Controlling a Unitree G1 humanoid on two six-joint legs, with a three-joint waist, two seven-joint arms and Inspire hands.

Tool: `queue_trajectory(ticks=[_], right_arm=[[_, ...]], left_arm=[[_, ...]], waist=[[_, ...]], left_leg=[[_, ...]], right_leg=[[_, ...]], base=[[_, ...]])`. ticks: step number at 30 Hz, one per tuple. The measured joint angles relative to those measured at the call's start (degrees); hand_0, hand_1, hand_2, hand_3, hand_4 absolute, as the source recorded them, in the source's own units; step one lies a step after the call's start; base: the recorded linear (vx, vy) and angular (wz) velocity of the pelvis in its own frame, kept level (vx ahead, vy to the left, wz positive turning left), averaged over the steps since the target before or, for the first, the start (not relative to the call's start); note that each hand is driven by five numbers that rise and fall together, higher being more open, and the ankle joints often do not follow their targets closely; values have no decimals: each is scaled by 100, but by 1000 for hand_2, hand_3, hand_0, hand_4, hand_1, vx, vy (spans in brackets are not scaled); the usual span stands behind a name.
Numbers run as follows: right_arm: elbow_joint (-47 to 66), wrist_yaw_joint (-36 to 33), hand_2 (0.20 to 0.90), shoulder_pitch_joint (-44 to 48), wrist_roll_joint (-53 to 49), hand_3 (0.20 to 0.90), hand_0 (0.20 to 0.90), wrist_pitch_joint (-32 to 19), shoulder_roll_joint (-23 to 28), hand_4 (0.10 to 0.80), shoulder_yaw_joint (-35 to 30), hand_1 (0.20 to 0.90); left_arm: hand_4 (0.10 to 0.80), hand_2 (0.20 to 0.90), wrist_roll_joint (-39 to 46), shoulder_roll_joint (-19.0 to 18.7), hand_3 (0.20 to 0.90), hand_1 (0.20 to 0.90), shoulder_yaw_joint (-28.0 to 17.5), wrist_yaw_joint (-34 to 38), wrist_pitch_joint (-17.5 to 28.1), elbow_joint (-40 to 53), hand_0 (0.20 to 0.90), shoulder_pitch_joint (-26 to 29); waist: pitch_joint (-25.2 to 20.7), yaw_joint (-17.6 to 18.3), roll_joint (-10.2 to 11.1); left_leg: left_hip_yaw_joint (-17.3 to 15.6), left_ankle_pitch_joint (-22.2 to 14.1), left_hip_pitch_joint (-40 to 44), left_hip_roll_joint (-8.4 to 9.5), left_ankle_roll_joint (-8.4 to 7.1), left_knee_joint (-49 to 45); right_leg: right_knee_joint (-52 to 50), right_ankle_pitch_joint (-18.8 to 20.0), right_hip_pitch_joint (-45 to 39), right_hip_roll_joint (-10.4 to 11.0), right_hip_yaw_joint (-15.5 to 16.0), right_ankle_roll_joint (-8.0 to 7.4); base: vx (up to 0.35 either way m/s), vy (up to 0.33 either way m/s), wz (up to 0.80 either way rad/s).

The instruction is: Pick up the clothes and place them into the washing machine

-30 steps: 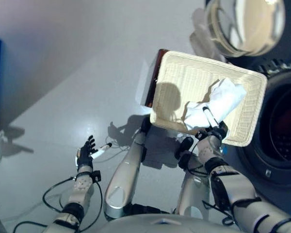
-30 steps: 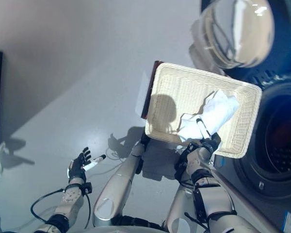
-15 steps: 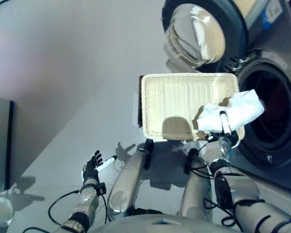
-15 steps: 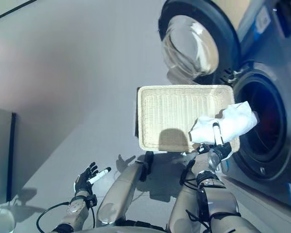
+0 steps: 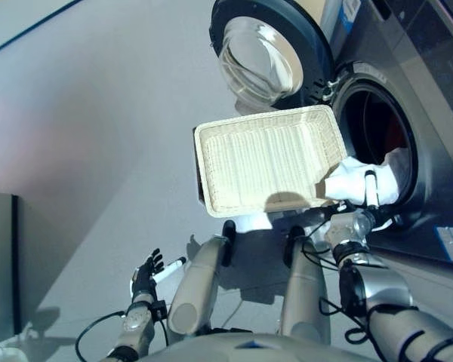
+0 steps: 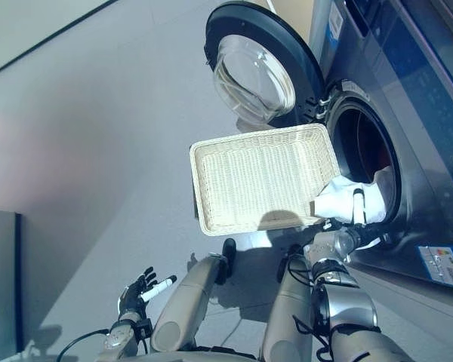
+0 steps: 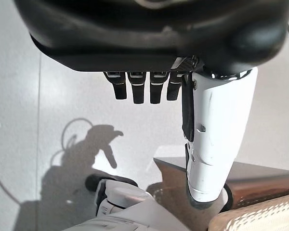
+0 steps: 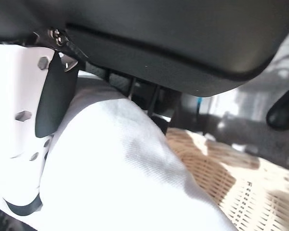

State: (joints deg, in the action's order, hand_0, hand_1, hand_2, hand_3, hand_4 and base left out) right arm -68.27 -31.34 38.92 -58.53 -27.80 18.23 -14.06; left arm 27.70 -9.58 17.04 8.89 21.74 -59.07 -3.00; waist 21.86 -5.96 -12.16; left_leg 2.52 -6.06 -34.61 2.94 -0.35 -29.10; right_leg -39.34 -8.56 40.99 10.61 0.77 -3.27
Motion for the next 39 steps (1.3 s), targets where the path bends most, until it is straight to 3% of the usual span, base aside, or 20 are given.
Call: queue_trajectory(ticks=[6, 8, 9, 13, 18, 23, 29, 36, 39], right_arm=[[-426, -481, 200, 998, 24, 200, 200, 72, 588, 300, 44, 200], [-716, -623, 200, 1500, 48, 200, 200, 290, 992, 300, 118, 200], [-828, -659, 200, 1740, 91, 200, 200, 325, 1074, 300, 133, 200], [-674, -443, 200, 1901, 613, 200, 200, 425, 1685, 300, 702, 200], [-65, -498, 200, 2140, 959, 200, 200, 435, 2447, 300, 752, 200], [-19, -646, 200, 1956, 1093, 200, 200, 533, 2352, 300, 613, 200], [-17, -766, 200, 1897, 1101, 200, 200, 580, 2338, 300, 296, 200], [294, -1033, 200, 1932, 1417, 200, 200, 559, 2317, 300, 285, 200], [476, -1159, 200, 2143, 1609, 200, 200, 446, 2327, 300, 453, 200]], left_arm=[[800, 900, 7, 58, 900, 900, 356, -9, 2, 112, 900, -33], [800, 900, 11, 111, 900, 900, 448, -3, 5, 236, 900, -64], [800, 900, 14, 122, 900, 900, 440, 8, 9, 244, 900, -57], [800, 900, 27, 144, 900, 900, 442, 40, 62, 332, 900, -30], [800, 900, 57, 142, 900, 900, 423, 47, 116, 473, 900, 2], [800, 900, 52, 147, 900, 900, 418, 65, 184, 638, 900, 47], [800, 900, 55, 138, 900, 900, 381, 137, 237, 622, 900, 50], [800, 900, 58, 126, 900, 900, 408, 138, 236, 596, 900, 40], [800, 900, 133, 88, 900, 900, 426, 147, 235, 689, 900, 95]], waist=[[21, -152, -357], [27, -198, -509], [28, -249, -547], [145, -281, -596], [196, -224, -580], [202, -111, -593], [203, -125, -626], [191, -185, -642], [192, -146, -641]], left_leg=[[-256, 192, -7, 27, 82, 757], [-294, 197, -18, 98, 90, 963], [-378, 254, -7, 103, 162, 1078], [-410, 665, 33, 111, 201, 1239], [-289, 969, 487, 194, 180, 1863], [-62, 1144, 779, 181, 99, 2234], [28, 1216, 830, 201, 100, 2254], [-141, 1212, 768, 226, 105, 2261], [-259, 1011, 362, 269, 88, 1828]], right_leg=[[649, 324, 177, 43, -173, -117], [833, 394, 242, 95, -245, -176], [955, 454, 275, 91, -300, -196], [987, 594, 272, 105, -311, -256], [973, 504, 23, 209, -156, -331], [959, 368, -217, 260, 147, -261], [826, 253, -238, 334, 209, -251], [662, 184, 17, 344, 29, -187], [381, 146, 455, 308, -180, -194]], base=[[28, 47, -12], [58, -5, -12], [36, -9, -21], [45, -24, -3], [29, -13, 16], [21, -11, 21], [-13, 13, 13], [-34, -7, -8], [-85, -86, -15]])
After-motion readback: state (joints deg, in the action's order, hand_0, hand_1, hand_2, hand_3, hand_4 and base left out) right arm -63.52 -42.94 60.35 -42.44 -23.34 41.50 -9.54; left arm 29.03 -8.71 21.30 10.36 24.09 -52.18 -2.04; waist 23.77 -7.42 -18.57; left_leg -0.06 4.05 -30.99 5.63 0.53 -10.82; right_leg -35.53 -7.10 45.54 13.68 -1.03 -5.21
